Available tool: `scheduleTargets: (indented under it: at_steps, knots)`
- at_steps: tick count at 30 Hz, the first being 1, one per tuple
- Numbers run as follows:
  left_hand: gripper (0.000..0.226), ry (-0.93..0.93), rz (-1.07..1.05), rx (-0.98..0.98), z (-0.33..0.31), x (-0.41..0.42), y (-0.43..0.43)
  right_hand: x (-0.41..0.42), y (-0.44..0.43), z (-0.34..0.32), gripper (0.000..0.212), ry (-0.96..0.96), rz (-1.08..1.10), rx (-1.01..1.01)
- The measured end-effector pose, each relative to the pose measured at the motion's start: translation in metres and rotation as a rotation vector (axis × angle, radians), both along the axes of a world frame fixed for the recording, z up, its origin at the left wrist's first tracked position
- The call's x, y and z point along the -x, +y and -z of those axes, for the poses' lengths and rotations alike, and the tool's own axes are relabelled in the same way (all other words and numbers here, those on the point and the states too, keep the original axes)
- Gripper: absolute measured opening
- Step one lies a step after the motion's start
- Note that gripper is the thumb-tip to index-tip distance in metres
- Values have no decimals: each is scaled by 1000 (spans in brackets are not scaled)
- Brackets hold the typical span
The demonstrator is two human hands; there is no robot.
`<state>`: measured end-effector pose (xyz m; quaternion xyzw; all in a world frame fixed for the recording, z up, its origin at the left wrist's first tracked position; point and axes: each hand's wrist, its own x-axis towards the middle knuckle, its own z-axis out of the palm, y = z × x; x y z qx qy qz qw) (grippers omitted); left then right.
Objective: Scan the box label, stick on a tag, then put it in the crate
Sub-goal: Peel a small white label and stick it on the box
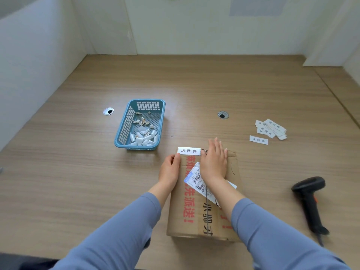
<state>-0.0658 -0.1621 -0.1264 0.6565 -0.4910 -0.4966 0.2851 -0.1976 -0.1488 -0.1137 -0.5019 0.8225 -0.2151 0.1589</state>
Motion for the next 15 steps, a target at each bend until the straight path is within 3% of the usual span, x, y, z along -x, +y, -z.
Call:
scheduleTargets:
  at_steps: [9,15]
  knots:
    - [29,310,120,-21,-14,-7,27,31,34,-3,63,186,-164,-164]
    - [38,421,183,-29,-15,-15,42,55,55,0,68,48,-191,-70]
